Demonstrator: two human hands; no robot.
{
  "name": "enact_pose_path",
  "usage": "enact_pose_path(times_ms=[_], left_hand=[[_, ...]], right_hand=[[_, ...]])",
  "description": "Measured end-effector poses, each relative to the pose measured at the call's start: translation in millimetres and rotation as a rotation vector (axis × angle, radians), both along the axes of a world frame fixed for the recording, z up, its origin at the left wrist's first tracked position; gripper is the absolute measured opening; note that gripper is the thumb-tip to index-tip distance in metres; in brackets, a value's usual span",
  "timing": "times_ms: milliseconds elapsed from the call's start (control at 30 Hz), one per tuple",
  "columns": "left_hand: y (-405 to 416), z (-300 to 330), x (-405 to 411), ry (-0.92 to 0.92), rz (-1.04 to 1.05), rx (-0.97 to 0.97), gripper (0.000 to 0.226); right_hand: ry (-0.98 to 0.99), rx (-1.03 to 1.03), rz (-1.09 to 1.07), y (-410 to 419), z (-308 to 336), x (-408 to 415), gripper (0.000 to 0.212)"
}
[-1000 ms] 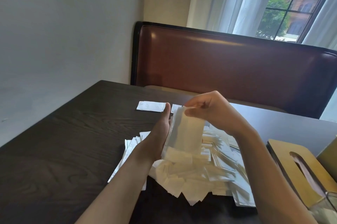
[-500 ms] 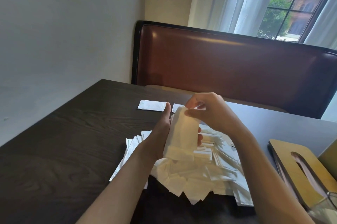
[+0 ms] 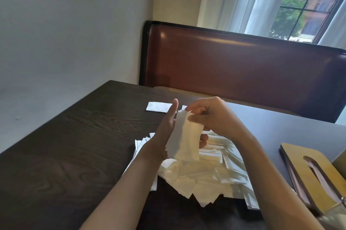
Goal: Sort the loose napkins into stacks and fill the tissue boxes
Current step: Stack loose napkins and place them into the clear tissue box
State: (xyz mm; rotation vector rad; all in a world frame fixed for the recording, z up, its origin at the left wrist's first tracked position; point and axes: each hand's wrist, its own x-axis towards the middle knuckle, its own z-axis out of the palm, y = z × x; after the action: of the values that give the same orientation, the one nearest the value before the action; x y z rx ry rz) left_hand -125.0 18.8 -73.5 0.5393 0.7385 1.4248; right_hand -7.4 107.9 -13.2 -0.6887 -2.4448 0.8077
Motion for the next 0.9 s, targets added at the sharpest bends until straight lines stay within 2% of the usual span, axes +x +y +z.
enact_pose_path(times_ms=[100,200,267,333,400,467,567,733,800,900], left_hand=[[-6.0,4.9,-4.7,0.0,0.065,0.024,0.063],[-11.0,7.4,-13.8,-0.078,0.255,0.067,0.052],[-15.7,11.0,-20.0,-0.182,0.392,0.113,0.045],[-21.7,14.0,-26.2,-0.205,0.476,0.148,0.046],[-27.6,16.0,-29.3,-0.192,0.491,0.168,0.053],[-36.3,19.7,-28.4,-0.141,0.495,0.154,0.052],[-50.1,19.3,-30.1,-0.103,0.485,0.149,0.046],[-68.2,13.9,-40.2,-0.09,0.429,0.089,0.044],[-74.1,7.2,-51.9,-0.101,0.459,0.078,0.043],[-82.8,-6.6,-68.5,-0.139,0.509,0.035,0.044]], right_hand=[[0.088,0.07,-0.109,-0.8,-6.3,-5.8,0.019],[0.254,-0.02,-0.239,-9.2,-9.3,-12.2,0.019],[0.234,-0.05,-0.248,-21.0,-8.7,-16.1,0.012],[0.161,-0.083,-0.177,-34.7,-10.2,-19.4,0.028],[0.083,-0.174,-0.11,-46.1,-13.2,-23.1,0.034],[0.055,-0.336,-0.071,-55.0,-14.9,-25.0,0.022],[0.146,-0.558,-0.061,-66.5,-16.8,-29.3,0.01],[0.149,-0.674,-0.051,-75.8,-19.2,-38.1,0.016],[0.143,-0.612,-0.102,-72.5,-21.4,-39.5,0.024],[-0.014,-0.212,-0.164,-57.4,-31.0,-43.7,0.018]])
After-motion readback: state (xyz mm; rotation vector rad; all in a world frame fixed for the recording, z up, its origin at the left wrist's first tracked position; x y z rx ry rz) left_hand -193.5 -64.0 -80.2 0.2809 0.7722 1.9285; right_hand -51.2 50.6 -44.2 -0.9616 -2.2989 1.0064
